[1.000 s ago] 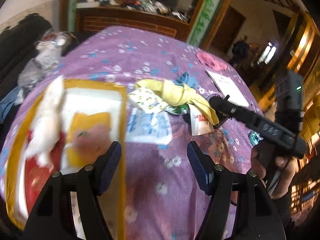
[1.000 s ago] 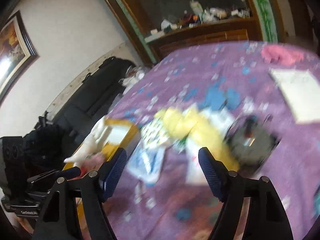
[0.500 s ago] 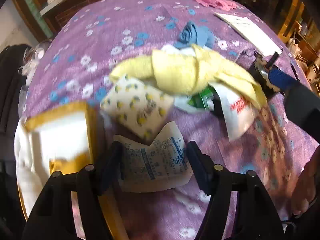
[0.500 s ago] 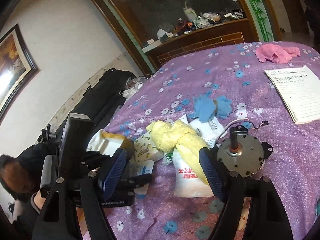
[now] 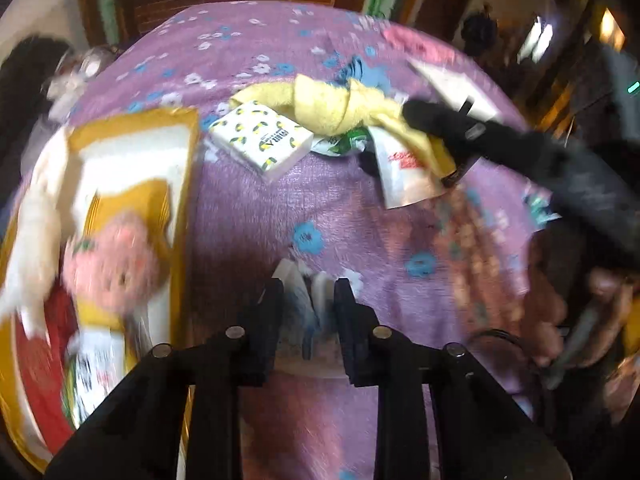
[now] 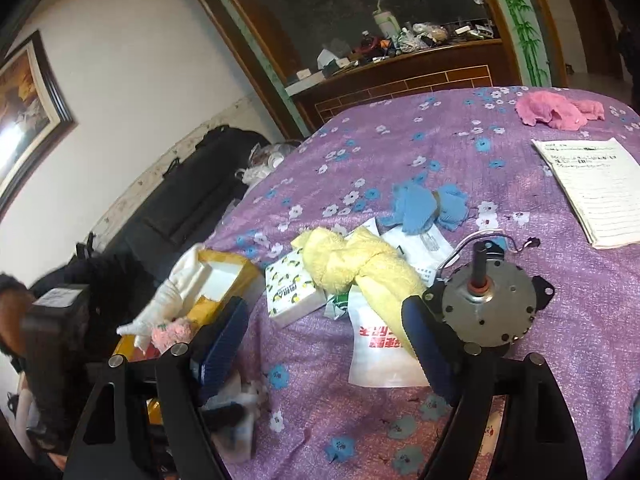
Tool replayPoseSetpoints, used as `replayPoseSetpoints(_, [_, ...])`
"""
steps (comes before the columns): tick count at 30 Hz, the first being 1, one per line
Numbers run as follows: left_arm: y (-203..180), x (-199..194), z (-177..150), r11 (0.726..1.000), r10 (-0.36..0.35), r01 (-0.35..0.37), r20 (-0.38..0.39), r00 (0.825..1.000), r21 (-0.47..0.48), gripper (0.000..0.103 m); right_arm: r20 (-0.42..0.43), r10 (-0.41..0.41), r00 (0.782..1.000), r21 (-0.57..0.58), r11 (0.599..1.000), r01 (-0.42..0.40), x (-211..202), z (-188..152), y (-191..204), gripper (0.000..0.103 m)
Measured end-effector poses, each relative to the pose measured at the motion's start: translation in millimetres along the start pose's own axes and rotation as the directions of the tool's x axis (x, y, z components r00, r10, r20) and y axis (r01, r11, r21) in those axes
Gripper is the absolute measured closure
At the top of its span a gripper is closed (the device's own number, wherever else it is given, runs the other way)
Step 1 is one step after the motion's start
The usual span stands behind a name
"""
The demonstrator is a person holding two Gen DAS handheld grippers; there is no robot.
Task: Organize soft objects
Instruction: 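Grasp yellow towel with right tool while left tool moves toward white sachet, then grasp white blue-printed sachet with left tool while right tool holds the towel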
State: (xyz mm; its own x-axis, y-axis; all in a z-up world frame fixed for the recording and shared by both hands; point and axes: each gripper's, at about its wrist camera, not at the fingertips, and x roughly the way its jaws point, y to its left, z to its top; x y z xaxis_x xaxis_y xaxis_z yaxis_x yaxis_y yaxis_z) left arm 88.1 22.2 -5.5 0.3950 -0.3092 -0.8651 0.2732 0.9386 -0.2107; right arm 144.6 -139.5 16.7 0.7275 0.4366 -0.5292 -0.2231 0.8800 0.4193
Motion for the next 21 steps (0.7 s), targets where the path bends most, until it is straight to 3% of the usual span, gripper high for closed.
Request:
replayPoseSetpoints(3, [1, -5, 0, 1.000, 0.006, -0.005, 0.020, 1.000, -0.020, 0.101, -0.045, -0.015, 0.999, -0.014, 1.000, 0.014, 7, 10, 7, 0.024])
replayPoseSetpoints(7, [-2, -8, -6, 0.999, -0.002, 0.001, 0.037, 0.999, 0.032, 0.100, -0.080, -0.059, 0.995, -0.087, 0.995, 0.052, 21, 37, 27, 0.024])
replayPoseSetpoints(8, [0, -10, -8, 1.000, -0.011, 0.010, 0.046, 0.999, 0.024, 0.096, -0.086, -0.089, 0.992, -0.124, 0.989, 0.078, 28, 44, 34, 0.023])
replayPoseSetpoints(9, [3, -12, -10, 0.999, -0.030, 0.030, 0.042, 0.999, 0.010, 0.081, -0.090, -0.125, 0.988, -0.163, 0.981, 0.109, 37, 52, 40, 0.022])
replayPoseSetpoints(10, [6, -13, -12, 0.999, -0.048, 0.048, 0.036, 0.998, 0.000, 0.057, -0.106, -0.149, 0.983, -0.191, 0.973, 0.127, 46, 58, 45, 0.022])
replayPoseSetpoints(12, [8, -16, -19, 0.995, -0.097, 0.098, 0.058, 0.994, -0.001, 0.037, -0.140, -0.197, 0.970, -0.223, 0.961, 0.163, 66, 69, 51, 0.023])
replayPoseSetpoints(16, [6, -19, -27, 0.994, -0.114, 0.113, 0.042, 0.993, 0.013, 0.037, -0.168, -0.295, 0.941, -0.278, 0.930, 0.242, 95, 76, 50, 0.027])
replayPoseSetpoints(19, [9, -23, -31, 0.995, -0.097, 0.097, 0.050, 0.994, -0.002, 0.037, -0.244, -0.340, 0.908, -0.282, 0.921, 0.269, 119, 67, 42, 0.048])
replayPoseSetpoints(21, [9, -26, -33, 0.995, -0.098, 0.099, 0.046, 0.994, -0.010, 0.037, -0.228, -0.348, 0.909, -0.311, 0.911, 0.270, 120, 57, 48, 0.055])
